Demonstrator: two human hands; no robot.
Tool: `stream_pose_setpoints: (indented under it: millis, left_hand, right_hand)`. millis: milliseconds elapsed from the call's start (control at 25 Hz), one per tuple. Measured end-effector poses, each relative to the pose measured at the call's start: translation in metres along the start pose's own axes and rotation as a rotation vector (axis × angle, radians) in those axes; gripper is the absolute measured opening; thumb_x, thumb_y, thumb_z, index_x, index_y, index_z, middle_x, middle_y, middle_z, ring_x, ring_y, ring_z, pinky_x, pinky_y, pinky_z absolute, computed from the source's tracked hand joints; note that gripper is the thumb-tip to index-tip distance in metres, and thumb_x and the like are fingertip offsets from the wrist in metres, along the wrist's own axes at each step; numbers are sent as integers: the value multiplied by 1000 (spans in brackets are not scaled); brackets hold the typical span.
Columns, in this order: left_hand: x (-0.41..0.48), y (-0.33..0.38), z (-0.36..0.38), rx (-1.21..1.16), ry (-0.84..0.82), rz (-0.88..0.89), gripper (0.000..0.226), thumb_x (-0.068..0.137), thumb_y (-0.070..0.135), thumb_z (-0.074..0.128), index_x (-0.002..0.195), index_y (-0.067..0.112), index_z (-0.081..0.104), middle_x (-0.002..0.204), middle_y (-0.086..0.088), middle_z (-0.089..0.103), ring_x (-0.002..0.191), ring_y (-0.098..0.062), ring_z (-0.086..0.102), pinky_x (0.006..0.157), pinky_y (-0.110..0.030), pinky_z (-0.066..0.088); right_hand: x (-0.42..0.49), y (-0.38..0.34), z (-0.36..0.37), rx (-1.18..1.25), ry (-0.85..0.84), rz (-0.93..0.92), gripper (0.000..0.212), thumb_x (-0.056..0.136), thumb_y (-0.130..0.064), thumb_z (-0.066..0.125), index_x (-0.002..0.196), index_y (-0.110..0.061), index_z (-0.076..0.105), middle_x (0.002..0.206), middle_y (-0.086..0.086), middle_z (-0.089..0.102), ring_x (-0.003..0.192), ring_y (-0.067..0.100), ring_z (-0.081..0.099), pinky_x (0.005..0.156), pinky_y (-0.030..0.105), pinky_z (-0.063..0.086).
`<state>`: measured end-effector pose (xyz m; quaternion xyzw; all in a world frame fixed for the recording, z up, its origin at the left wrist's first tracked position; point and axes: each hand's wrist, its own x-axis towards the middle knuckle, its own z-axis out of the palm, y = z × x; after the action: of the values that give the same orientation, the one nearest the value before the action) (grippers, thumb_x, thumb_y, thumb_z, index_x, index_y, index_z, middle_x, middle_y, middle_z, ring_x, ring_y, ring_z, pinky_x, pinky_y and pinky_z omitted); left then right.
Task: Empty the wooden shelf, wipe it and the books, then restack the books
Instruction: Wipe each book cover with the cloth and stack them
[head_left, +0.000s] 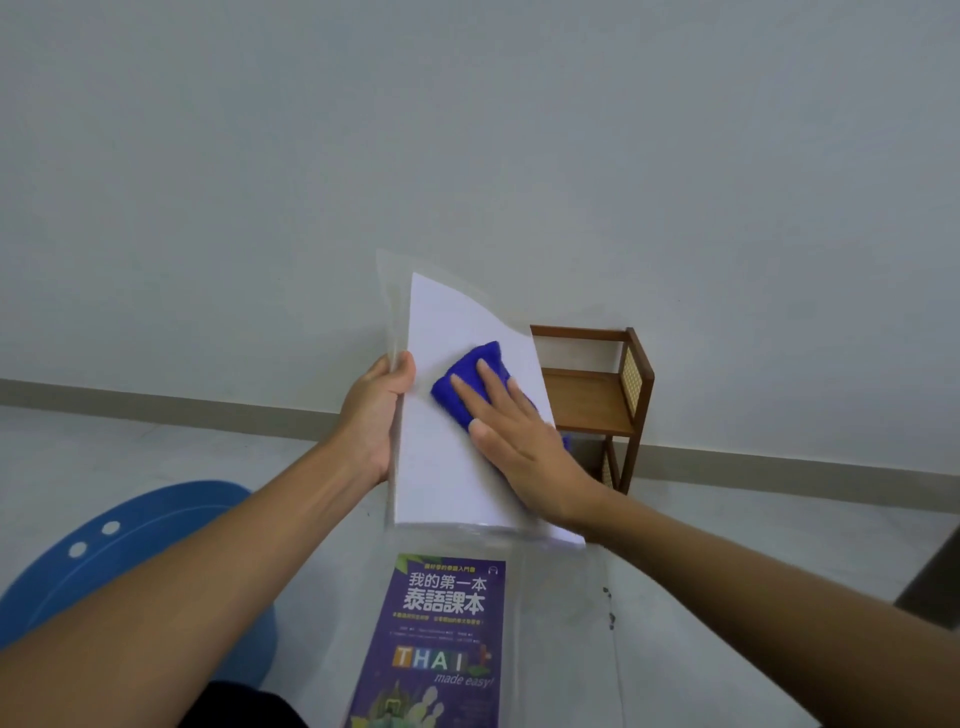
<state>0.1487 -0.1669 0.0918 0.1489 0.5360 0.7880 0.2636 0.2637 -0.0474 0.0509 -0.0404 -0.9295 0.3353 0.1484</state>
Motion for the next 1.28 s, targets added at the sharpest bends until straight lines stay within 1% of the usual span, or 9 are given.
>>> stream_pose_setpoints:
  millis: [120, 280, 520, 600, 720, 880, 1040, 1160, 1280]
  left_hand:
    - [1, 0, -5, 8, 71, 38, 18, 100, 28, 46, 104, 17, 60, 94, -6, 70, 77, -21, 67, 66, -35, 58]
    - [-3, 1, -3, 80, 123, 79, 17, 99, 28, 47, 101, 19, 60, 96, -1, 68, 82, -18, 65, 73, -32, 53]
    - [-3, 8, 4, 63, 54, 57, 23, 98, 22, 49, 116, 12, 58, 110, -11, 68, 91, -27, 66, 76, -38, 54]
    - [-4, 10, 5, 75, -4, 47, 22, 98, 22, 49, 115, 13, 60, 106, -11, 69, 87, -26, 66, 75, -38, 56]
    - [-4, 10, 5, 76, -78, 16, 17, 98, 21, 48, 106, 16, 62, 91, -5, 70, 73, -20, 69, 67, -35, 58]
    - [-6, 7, 8, 79, -190, -31, 18, 97, 20, 49, 108, 20, 63, 87, 0, 72, 69, -15, 71, 64, -31, 59]
    - [-7, 2, 11, 140, -267, -62, 16, 93, 20, 53, 104, 18, 64, 85, -1, 68, 71, -16, 67, 66, -28, 57]
    - [-7, 0, 13, 173, -303, -70, 18, 92, 19, 54, 106, 20, 66, 89, -2, 67, 77, -18, 66, 70, -29, 57]
    - [-7, -2, 17, 203, -320, -67, 21, 94, 20, 52, 110, 23, 66, 92, -1, 70, 79, -19, 67, 71, -30, 57]
  right_hand:
    - [-21, -16, 14, -98, -63, -142, 41, 96, -53, 20, 133, -66, 9, 151, -36, -10, 142, 2, -24, 115, 57, -6]
    - [-36, -11, 24, -134, -97, -269, 42, 100, -47, 21, 141, -57, 15, 156, -29, -3, 144, 3, -21, 115, 58, -6]
    - [-36, 18, 26, 122, 57, 50, 47, 88, -63, 10, 129, -71, -11, 147, -40, -22, 139, -7, -23, 116, 58, -7]
    - [-36, 22, 23, 184, 95, 73, 45, 94, -57, 13, 127, -69, -15, 143, -43, -24, 136, -11, -25, 118, 48, -9]
    - [-27, 19, 9, 166, 106, 32, 45, 104, -33, 15, 133, -50, -16, 135, -44, -24, 123, -27, -29, 111, 17, -16]
    - [-7, 28, -14, 67, 263, 6, 43, 105, -27, 13, 140, -32, -12, 138, -36, -19, 125, -25, -26, 114, 19, -16]
    - [1, 35, -37, 230, 365, 163, 48, 106, -34, 15, 149, -33, -7, 141, -31, -4, 130, -13, -12, 115, 25, -9]
    - [5, 47, -42, 432, 514, 312, 59, 103, -47, 24, 152, -32, -5, 153, -13, 20, 136, 7, 23, 110, 26, 14]
    - [3, 62, -41, 371, 653, 533, 52, 104, -38, 27, 151, -16, 21, 123, -3, 51, 112, 17, 48, 95, 30, 36]
